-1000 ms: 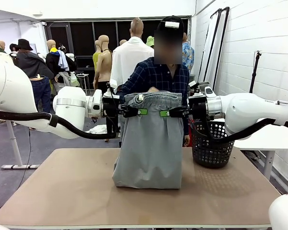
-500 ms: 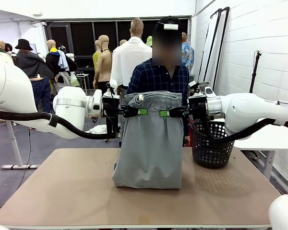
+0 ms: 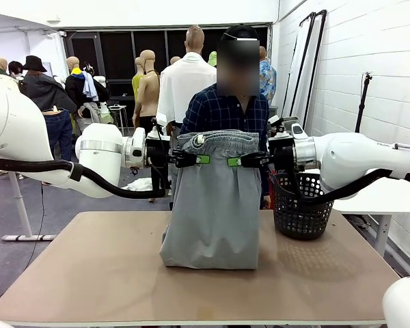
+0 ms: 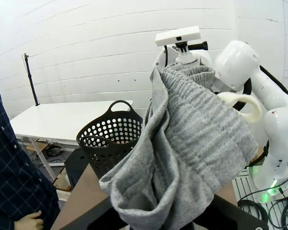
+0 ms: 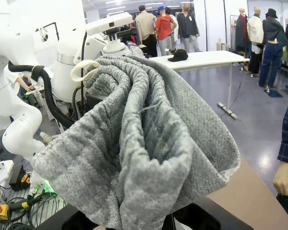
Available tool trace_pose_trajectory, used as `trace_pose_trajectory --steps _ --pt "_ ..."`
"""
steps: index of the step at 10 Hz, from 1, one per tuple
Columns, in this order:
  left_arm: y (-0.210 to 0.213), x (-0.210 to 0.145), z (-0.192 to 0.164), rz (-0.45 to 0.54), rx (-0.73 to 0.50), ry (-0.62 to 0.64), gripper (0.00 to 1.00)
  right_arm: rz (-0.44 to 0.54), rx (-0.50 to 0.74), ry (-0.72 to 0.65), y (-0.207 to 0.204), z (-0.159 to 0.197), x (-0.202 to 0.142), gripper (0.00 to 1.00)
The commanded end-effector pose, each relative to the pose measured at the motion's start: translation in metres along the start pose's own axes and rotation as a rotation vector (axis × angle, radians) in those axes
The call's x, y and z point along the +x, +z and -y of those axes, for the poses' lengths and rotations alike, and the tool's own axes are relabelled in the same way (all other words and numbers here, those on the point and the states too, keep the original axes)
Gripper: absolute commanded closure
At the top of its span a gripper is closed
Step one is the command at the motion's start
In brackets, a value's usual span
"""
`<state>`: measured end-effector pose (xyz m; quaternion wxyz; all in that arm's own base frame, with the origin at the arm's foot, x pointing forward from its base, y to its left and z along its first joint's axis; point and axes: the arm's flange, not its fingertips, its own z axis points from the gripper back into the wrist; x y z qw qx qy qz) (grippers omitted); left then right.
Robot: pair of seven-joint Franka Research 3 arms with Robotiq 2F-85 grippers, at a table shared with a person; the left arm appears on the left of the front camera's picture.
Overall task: Fold the training pants.
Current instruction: Fold the Training pants in half.
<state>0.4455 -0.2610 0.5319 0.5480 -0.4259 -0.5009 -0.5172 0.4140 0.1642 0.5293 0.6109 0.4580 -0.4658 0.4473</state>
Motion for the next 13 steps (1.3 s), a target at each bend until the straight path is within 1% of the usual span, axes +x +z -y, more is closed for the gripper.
trace_pose_trajectory --steps 1,6,7,10,13 --pt "0.001 -0.002 0.002 0.032 0.004 -0.018 1.00 0.004 0.001 0.002 -0.001 -0.002 0.001 1.00" --pt "0.001 -0.002 0.002 0.032 0.004 -0.018 1.00 0.004 0.001 0.002 -0.001 -0.002 0.001 1.00" --pt "0.000 0.000 0.000 0.000 0.000 0.000 1.00 0.000 0.000 0.000 0.000 0.000 0.000 1.00" --pt "0.014 -0.001 0.006 -0.021 0.011 0.048 1.00 -0.022 0.029 -0.041 -0.010 -0.001 -0.006 1.00" --pt "0.024 -0.014 0.019 -0.043 0.020 0.116 1.00 -0.042 0.057 -0.093 -0.018 -0.003 -0.022 1.00"
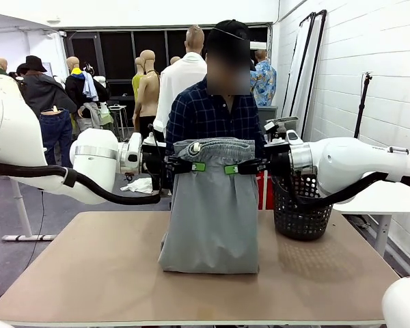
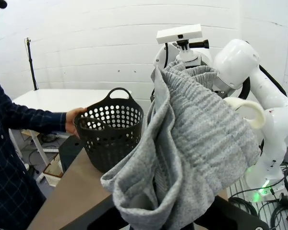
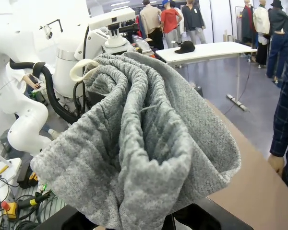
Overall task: Fold the training pants.
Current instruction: Fold the Training pants in half.
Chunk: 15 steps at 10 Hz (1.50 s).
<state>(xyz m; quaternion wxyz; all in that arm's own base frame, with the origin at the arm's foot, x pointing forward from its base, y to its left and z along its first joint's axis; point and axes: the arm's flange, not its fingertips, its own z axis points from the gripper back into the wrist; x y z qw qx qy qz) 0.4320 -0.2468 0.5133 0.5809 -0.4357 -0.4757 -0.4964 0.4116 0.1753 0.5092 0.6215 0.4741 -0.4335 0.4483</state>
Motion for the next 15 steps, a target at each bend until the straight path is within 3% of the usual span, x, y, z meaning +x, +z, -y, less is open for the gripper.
trace_pose_trajectory --steps 1,4,7,11,15 --pt "0.013 -0.002 0.013 -0.009 0.005 0.057 1.00 -0.009 0.024 -0.059 -0.007 -0.004 -0.010 1.00" --pt "0.008 -0.019 0.004 0.007 0.020 0.098 1.00 -0.008 0.020 -0.066 -0.013 0.004 -0.011 1.00" --pt "0.003 -0.011 -0.018 -0.023 0.059 0.082 1.00 -0.017 0.023 -0.039 -0.023 0.027 -0.001 1.00" --pt "-0.015 0.009 -0.053 -0.022 0.062 0.058 1.00 -0.037 0.038 0.038 -0.033 0.054 0.034 1.00" --pt "-0.029 0.050 -0.088 -0.023 0.092 -0.056 1.00 -0.075 0.000 0.221 -0.042 0.070 0.085 1.00"
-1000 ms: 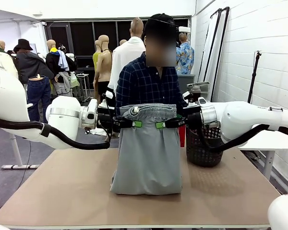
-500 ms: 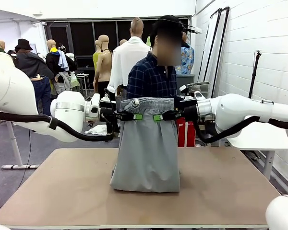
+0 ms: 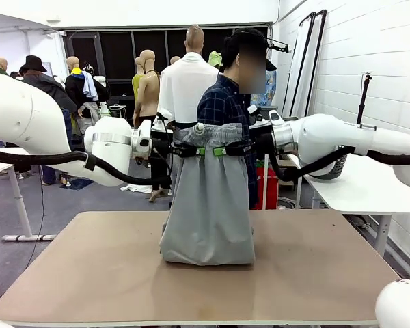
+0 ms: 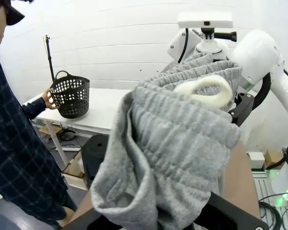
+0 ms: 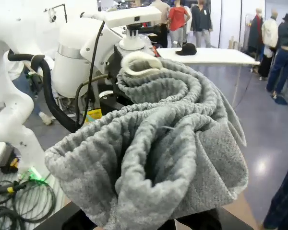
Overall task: Fold the training pants.
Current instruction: Fold the Training pants in half.
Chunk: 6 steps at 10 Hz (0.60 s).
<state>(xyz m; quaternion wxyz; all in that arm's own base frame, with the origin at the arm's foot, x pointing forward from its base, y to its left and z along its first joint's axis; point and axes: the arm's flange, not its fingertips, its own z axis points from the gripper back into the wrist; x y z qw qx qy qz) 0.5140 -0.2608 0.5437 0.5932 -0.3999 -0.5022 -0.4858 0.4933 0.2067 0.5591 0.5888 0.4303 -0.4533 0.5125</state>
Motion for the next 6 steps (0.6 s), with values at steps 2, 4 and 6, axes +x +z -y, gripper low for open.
trace_pose_trajectory --steps 2,4,6 --pt "-0.016 0.037 -0.026 -0.006 0.042 -0.078 1.00 -0.040 -0.038 0.126 -0.010 0.027 0.039 1.00" --pt "-0.012 0.056 -0.038 0.014 0.071 -0.107 1.00 -0.043 -0.054 0.165 -0.004 0.041 0.063 1.00" --pt "-0.008 0.072 -0.044 0.069 0.117 -0.134 1.00 -0.021 -0.084 0.163 0.007 0.052 0.079 1.00"
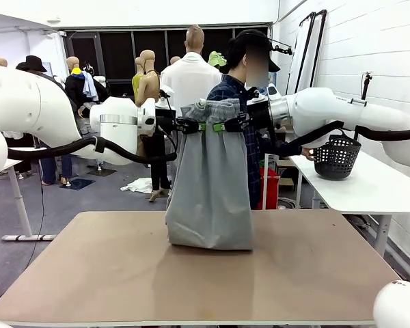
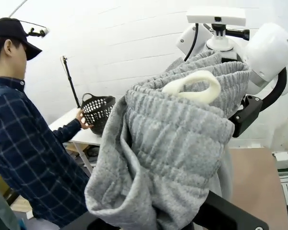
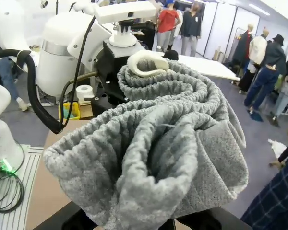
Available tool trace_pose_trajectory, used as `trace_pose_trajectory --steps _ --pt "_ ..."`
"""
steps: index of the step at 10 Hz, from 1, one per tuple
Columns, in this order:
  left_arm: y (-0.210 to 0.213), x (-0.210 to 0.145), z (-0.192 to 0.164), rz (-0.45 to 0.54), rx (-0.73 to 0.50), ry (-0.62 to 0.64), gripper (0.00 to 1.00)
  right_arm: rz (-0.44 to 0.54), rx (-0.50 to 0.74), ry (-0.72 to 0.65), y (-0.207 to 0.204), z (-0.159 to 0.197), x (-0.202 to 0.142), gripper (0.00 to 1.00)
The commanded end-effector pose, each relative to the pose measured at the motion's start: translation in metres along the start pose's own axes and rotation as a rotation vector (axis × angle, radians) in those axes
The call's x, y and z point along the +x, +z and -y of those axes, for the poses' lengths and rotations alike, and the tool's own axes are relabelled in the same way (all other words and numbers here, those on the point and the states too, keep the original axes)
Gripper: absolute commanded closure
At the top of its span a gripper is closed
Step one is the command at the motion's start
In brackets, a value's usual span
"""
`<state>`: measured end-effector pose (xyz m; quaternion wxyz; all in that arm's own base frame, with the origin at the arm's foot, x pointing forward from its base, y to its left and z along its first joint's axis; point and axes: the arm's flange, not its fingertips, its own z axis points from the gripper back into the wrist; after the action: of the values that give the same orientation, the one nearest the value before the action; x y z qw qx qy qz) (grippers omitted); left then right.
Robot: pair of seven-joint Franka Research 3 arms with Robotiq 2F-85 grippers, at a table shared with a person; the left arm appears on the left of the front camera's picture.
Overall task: Fold the training pants.
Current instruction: Fold the Training pants in half.
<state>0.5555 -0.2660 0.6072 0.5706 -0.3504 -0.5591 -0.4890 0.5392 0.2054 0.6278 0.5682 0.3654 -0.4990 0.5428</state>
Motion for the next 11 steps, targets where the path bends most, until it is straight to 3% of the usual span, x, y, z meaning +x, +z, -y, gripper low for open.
trace_pose_trajectory --steps 1,2,7,11 --pt "-0.004 0.008 -0.004 0.039 0.015 -0.011 1.00 -0.006 -0.010 -0.006 -0.006 0.012 0.009 1.00" --pt "0.000 0.000 0.000 0.000 0.000 0.000 1.00 0.000 0.000 0.000 0.000 0.000 0.000 1.00" --pt "0.000 0.000 0.000 0.000 0.000 0.000 1.00 -0.008 -0.002 -0.004 0.000 0.004 -0.001 1.00" --pt "0.000 0.003 -0.017 0.011 0.049 -0.024 1.00 -0.020 0.033 0.061 -0.010 0.050 0.022 1.00"
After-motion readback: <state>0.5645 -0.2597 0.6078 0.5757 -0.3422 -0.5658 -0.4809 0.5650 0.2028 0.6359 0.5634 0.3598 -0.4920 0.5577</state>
